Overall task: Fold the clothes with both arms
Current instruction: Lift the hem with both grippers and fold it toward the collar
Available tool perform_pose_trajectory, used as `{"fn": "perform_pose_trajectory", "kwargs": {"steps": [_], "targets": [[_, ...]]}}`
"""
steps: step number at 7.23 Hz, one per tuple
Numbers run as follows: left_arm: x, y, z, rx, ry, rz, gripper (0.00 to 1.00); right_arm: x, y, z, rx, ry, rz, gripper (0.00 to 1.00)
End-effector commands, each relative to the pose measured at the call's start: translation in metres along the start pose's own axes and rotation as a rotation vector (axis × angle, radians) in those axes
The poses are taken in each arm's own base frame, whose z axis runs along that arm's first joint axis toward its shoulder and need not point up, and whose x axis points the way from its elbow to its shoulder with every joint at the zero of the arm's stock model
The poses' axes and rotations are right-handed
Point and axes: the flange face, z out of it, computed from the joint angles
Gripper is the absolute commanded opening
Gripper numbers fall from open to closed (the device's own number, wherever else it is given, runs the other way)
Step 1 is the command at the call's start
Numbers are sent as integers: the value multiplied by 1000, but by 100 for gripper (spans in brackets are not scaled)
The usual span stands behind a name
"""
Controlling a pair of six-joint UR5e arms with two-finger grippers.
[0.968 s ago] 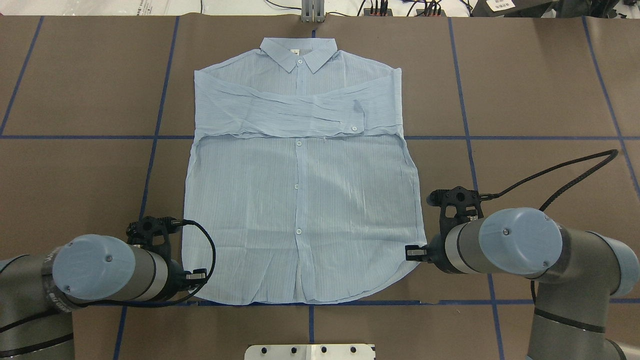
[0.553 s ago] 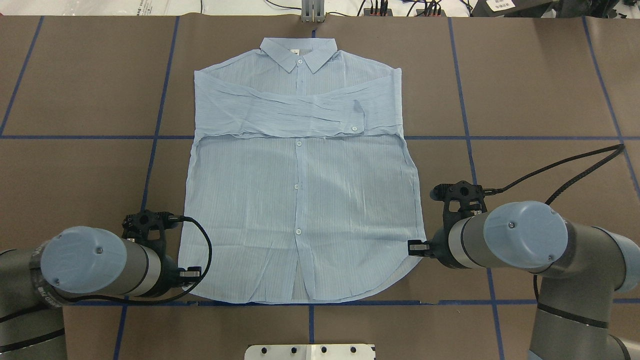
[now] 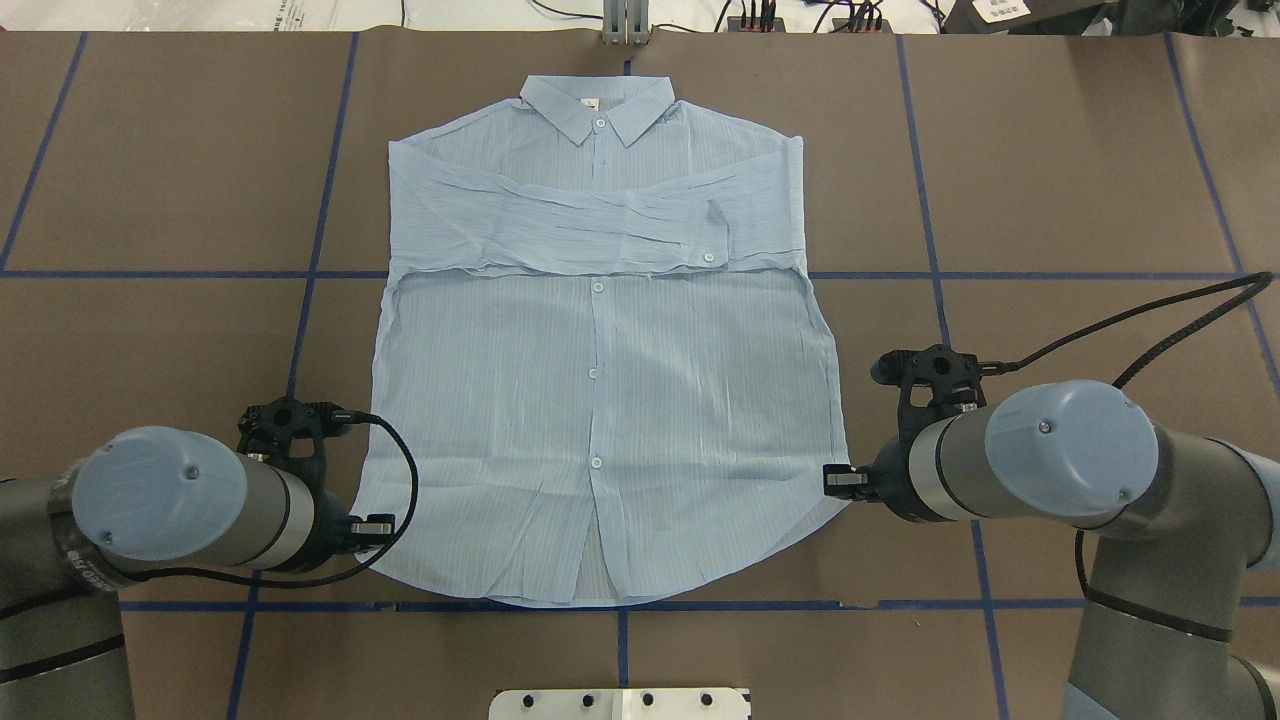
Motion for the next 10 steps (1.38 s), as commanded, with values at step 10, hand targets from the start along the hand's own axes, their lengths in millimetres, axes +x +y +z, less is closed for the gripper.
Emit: {"fn": "perform_pose_trajectory", "kwargs": {"steps": [10], "targets": [[-13, -42, -55, -1, 83, 24, 0, 33, -62, -44, -39, -52, 88, 0]]}}
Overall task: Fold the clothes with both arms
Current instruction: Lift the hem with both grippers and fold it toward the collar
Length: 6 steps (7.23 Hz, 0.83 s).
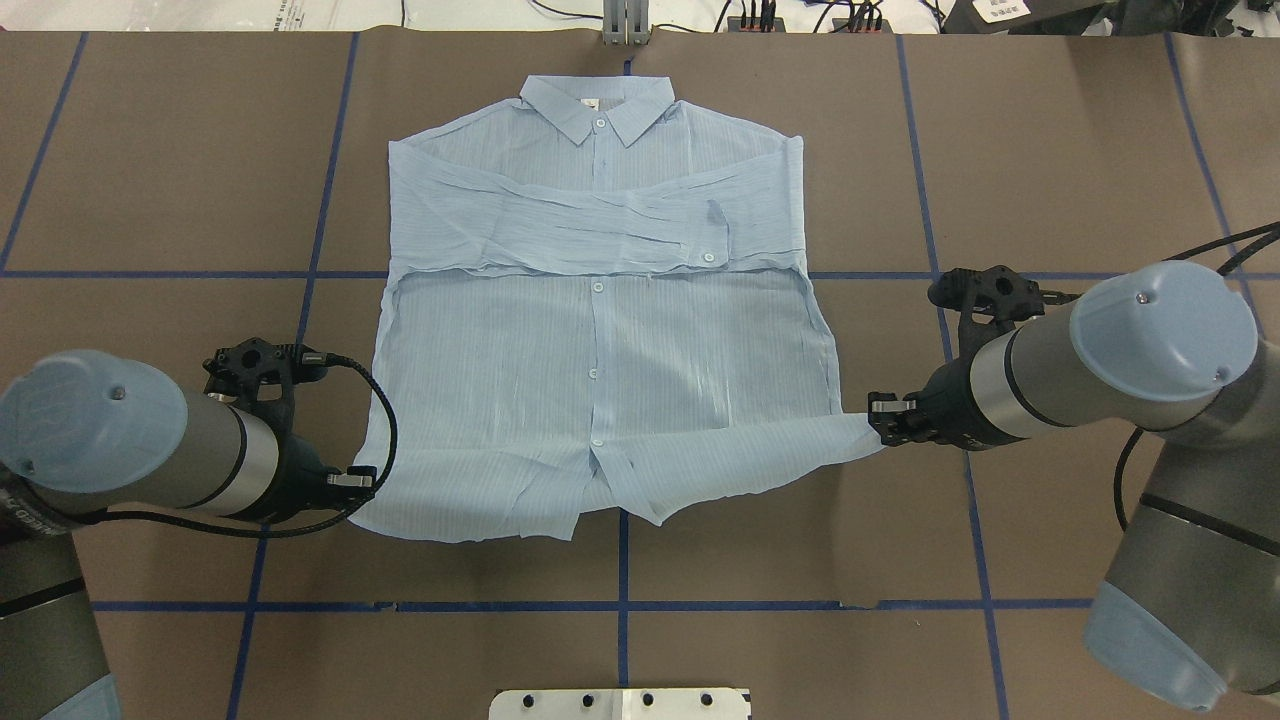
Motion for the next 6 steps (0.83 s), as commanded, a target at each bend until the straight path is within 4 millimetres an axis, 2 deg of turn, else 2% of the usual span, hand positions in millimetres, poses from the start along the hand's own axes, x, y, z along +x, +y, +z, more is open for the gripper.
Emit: {"fn": "perform_pose_trajectory", "kwargs": {"steps": [1, 3, 5, 6], "targets": [[-6, -14, -13, 9, 15, 8, 0, 2, -9, -8, -2, -13, 15, 0], [0, -28, -25, 38, 37, -2, 0, 4, -21, -17, 23, -22, 24, 0], [10, -71, -57, 86, 91, -40, 0, -24, -45, -26, 63, -57, 19, 0], [12, -100, -71, 105, 107, -17, 0, -34, -68, -27, 71, -66, 36, 0]]}}
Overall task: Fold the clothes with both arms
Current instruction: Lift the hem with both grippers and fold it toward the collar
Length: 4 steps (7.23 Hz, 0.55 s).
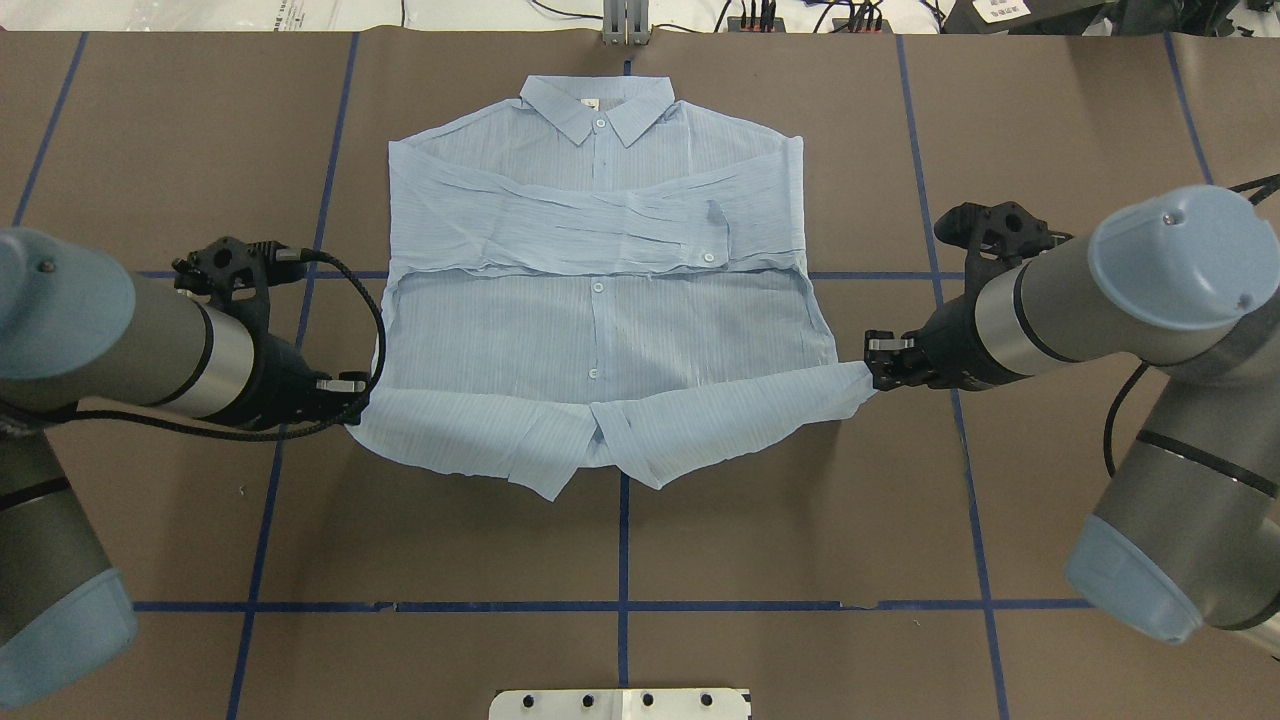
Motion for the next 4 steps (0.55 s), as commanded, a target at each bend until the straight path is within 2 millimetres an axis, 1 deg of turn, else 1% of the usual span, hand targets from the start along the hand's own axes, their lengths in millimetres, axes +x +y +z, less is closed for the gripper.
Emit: {"fn": "perform_pose_trajectory", "kwargs": {"steps": [1, 2, 3, 4], "targets": [[5, -57, -17, 28, 26, 13, 0, -18, -49, -9, 26, -28, 35, 0], [3, -84, -18, 55, 16, -14, 0, -19, -77, -16, 56, -29, 62, 0], [9, -113, -15, 79, 5, -39, 0, -22, -104, -18, 77, -25, 61, 0], [15, -138, -12, 95, -2, -59, 0, -29, -130, -16, 98, -15, 78, 0]]}}
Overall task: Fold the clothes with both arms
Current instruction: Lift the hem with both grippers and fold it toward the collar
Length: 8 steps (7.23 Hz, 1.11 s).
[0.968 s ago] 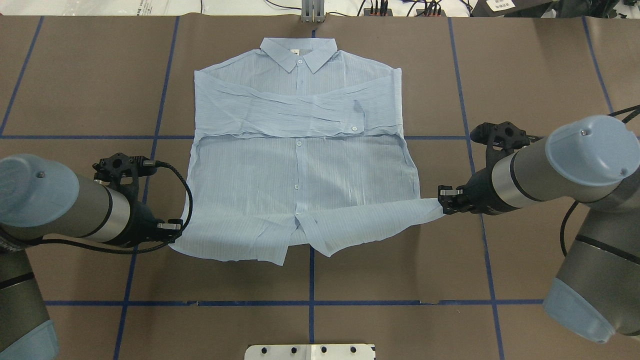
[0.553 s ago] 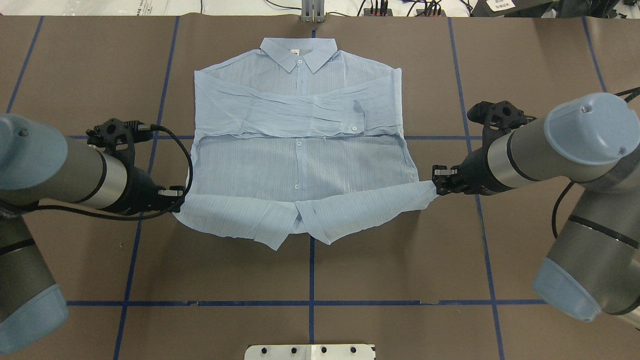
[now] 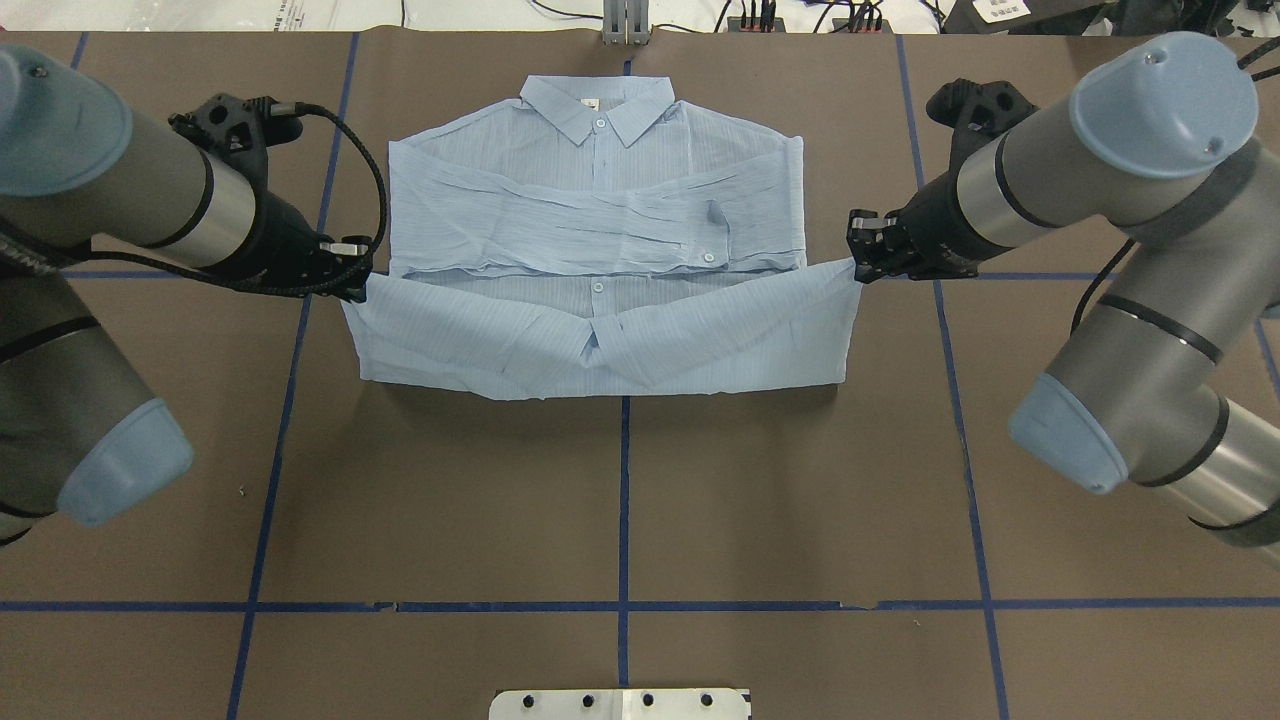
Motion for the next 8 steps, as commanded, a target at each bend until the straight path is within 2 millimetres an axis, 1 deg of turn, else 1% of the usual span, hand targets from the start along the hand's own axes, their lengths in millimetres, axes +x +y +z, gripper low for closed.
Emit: {"fn": "perform_pose_trajectory", "kwargs": {"steps": [1, 2, 3, 4, 5, 6, 7, 8], "targets": [[12, -62, 6, 41, -17, -51, 0, -19, -59, 11, 39, 22, 30, 0], [16, -86, 11, 47, -29, -73, 0, -24, -79, 17, 46, 39, 26, 0], [14, -113, 18, 67, -33, -90, 0, -28, -95, 27, 47, 58, 31, 0], [5, -130, 35, 77, -30, -93, 0, -35, -107, 40, 38, 75, 40, 0], [-2, -144, 55, 80, -28, -100, 0, -43, -121, 55, 28, 99, 40, 0], [-4, -154, 70, 81, -26, -104, 0, -53, -136, 61, 27, 108, 51, 0], [-8, -163, 86, 83, -21, -103, 0, -62, -146, 69, 22, 120, 56, 0], [-6, -172, 97, 87, -14, -99, 0, -59, -155, 84, 27, 111, 48, 0]]}}
